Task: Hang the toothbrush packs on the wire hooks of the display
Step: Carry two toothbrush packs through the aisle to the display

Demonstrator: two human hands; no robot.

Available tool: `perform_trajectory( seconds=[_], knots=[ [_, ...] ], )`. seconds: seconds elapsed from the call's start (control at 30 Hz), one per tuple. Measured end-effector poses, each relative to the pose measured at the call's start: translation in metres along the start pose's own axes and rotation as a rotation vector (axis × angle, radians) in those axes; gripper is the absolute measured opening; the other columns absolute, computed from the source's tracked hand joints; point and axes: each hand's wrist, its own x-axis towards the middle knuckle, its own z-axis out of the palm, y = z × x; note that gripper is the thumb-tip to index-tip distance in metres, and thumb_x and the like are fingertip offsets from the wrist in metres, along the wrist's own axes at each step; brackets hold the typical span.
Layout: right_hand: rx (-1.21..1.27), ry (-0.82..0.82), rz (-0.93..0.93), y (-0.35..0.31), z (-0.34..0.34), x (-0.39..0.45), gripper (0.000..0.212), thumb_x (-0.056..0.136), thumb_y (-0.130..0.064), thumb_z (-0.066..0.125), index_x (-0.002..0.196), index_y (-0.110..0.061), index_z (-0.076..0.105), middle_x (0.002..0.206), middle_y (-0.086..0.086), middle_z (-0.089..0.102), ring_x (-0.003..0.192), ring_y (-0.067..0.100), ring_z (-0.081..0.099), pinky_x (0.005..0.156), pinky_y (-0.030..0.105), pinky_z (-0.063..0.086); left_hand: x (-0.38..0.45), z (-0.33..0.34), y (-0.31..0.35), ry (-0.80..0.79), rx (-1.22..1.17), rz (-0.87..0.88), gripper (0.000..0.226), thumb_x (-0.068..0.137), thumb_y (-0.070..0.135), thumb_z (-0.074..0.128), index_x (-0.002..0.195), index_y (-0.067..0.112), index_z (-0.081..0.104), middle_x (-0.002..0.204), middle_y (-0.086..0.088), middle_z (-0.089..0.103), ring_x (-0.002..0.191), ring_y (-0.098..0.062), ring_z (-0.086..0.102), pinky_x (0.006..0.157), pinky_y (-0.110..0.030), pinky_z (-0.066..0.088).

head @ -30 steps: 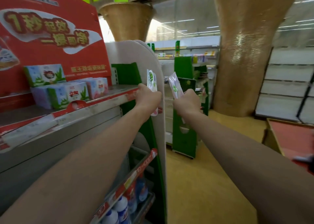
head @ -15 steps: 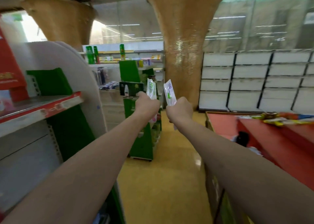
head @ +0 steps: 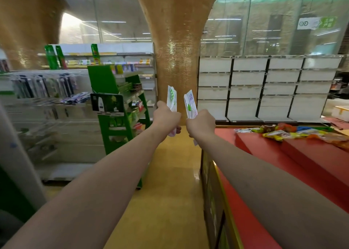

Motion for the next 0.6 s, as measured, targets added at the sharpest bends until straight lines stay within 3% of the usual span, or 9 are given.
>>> perform_trajectory(
  seconds=[0.17, 0.6],
  knots=[
    [-0.02, 0.024, 0.021, 0.025, 0.004, 0.052, 0.03, 0.084, -0.018, 0.067, 0.109, -0.008, 0.054, 0.099, 0.01, 0.06, 0.083, 0.03, 0.066, 0.068, 0.049, 0.063, 0.045, 0.031, -0.005, -0.003, 0.03, -0.029, 0.037, 0.096, 0.01, 0.06, 0.124, 0.017, 0.036, 0.108, -0.013, 0.055, 0.068, -0.028, 0.074, 0.052, -0.038, 0.064],
    [-0.063, 0.032, 0.012, 0.054, 0.071, 0.191, 0.029, 0.09, -0.02, 0.066, 0.113, -0.008, 0.052, 0.103, 0.012, 0.059, 0.087, 0.03, 0.066, 0.067, 0.043, 0.062, 0.207, 0.077, -0.03, 0.005, 0.122, 0.003, 0.036, 0.095, 0.014, 0.062, 0.12, 0.019, 0.037, 0.105, -0.014, 0.061, 0.072, -0.027, 0.075, 0.062, -0.046, 0.066]
  ],
)
